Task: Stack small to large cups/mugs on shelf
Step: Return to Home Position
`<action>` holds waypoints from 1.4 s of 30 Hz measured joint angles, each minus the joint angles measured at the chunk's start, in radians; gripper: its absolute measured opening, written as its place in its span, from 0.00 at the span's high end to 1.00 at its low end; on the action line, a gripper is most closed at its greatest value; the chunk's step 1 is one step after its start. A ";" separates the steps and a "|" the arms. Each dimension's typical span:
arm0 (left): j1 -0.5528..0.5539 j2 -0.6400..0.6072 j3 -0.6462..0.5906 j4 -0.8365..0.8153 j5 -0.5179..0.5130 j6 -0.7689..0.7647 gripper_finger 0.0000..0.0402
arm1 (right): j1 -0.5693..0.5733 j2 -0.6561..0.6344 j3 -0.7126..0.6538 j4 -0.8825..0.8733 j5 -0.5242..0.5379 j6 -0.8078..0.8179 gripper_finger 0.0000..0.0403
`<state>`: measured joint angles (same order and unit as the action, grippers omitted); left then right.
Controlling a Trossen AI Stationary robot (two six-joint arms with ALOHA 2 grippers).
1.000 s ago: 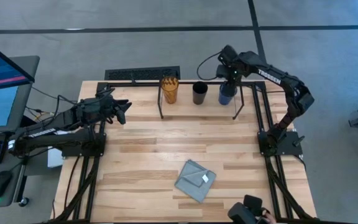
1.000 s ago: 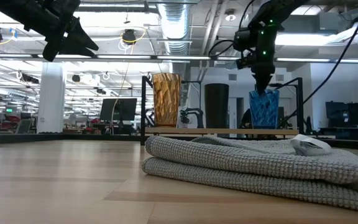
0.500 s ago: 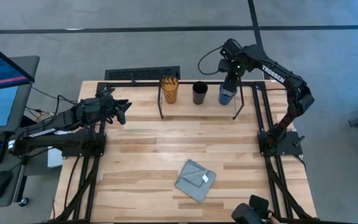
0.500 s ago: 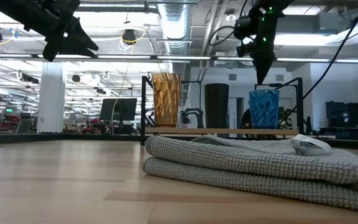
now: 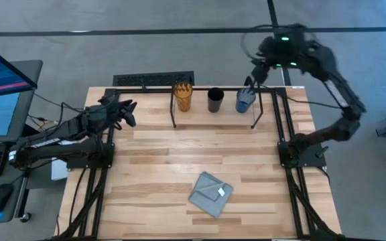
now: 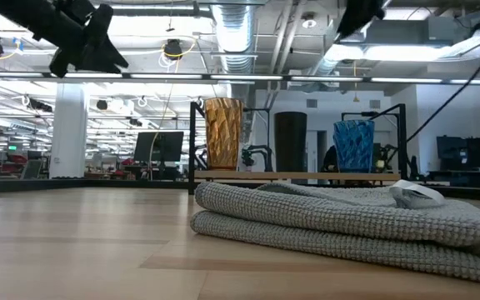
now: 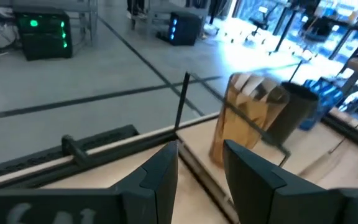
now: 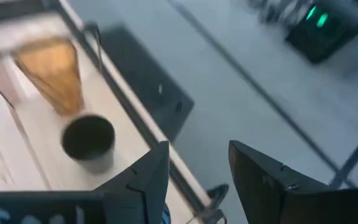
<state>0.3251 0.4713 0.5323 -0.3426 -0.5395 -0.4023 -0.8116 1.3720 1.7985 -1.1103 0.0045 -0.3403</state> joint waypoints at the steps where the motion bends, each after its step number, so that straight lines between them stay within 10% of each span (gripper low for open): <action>1: 0.000 0.000 0.000 0.017 0.004 0.001 0.70 | 0.000 -0.034 0.000 0.004 -0.007 0.001 0.53; 9: 0.000 0.000 0.000 0.136 0.091 0.181 0.70 | 0.000 -0.277 -0.099 0.186 -0.202 0.051 0.54; 28: 0.078 -0.001 0.000 0.182 0.090 0.298 0.70 | -0.010 -0.911 -0.979 0.679 -0.281 0.202 0.53; 42: 0.265 -0.003 0.000 0.184 0.178 0.355 0.70 | -0.211 -1.000 -1.257 0.890 -0.376 0.296 0.53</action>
<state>0.5902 0.4684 0.5323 -0.1581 -0.3614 -0.0470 -1.0222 0.3717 0.5411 -0.2202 -0.3713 -0.0444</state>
